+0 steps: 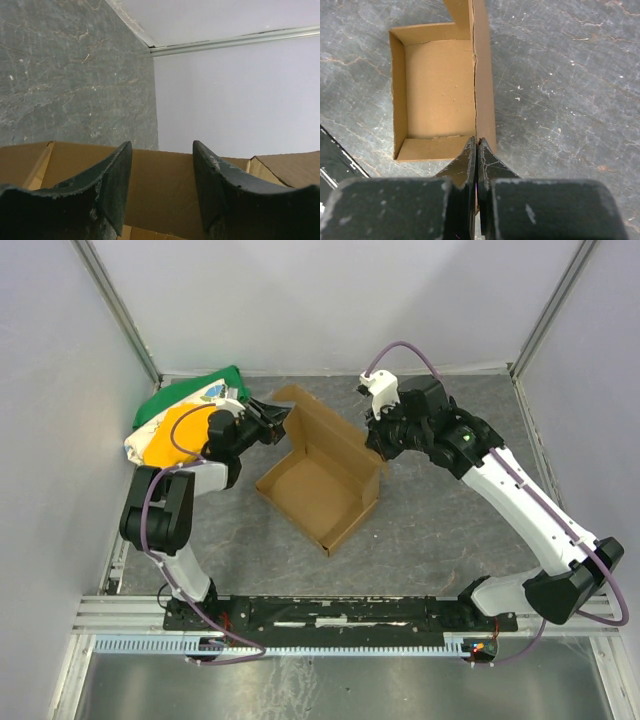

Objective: Fold the paper box

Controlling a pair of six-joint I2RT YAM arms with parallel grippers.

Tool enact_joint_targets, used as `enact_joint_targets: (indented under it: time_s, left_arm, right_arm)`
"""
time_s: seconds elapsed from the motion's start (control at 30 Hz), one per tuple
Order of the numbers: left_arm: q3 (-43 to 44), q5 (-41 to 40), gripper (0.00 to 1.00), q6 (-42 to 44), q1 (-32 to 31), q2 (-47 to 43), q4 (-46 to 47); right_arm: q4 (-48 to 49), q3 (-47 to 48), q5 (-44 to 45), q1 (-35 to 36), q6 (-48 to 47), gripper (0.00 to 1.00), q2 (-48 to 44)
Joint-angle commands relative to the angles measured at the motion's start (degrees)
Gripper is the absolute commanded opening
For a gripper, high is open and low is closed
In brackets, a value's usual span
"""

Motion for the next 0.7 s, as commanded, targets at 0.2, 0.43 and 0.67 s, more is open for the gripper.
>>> enact_joint_targets:
  time_s: [0.2,0.43,0.67]
  left_arm:
    - [-4.6,-4.9,0.59,14.0,-0.7,-11.7,-13.4]
    - [-7.9,-11.6,0.59,22.5,-0.6,-18.1,-22.0]
    - [-12.2,-19.1,0.59,27.8,-0.5,-26.5,-29.0]
  right_arm:
    - [4.1,-7.7,-8.0,-0.1,4.8,0.02,-4.2]
    - [4.6,-13.3,-10.6,0.9,5.3,0.02,-7.3]
    - [1.6,-15.1,-5.5,5.0,4.4,0.02,-8.8]
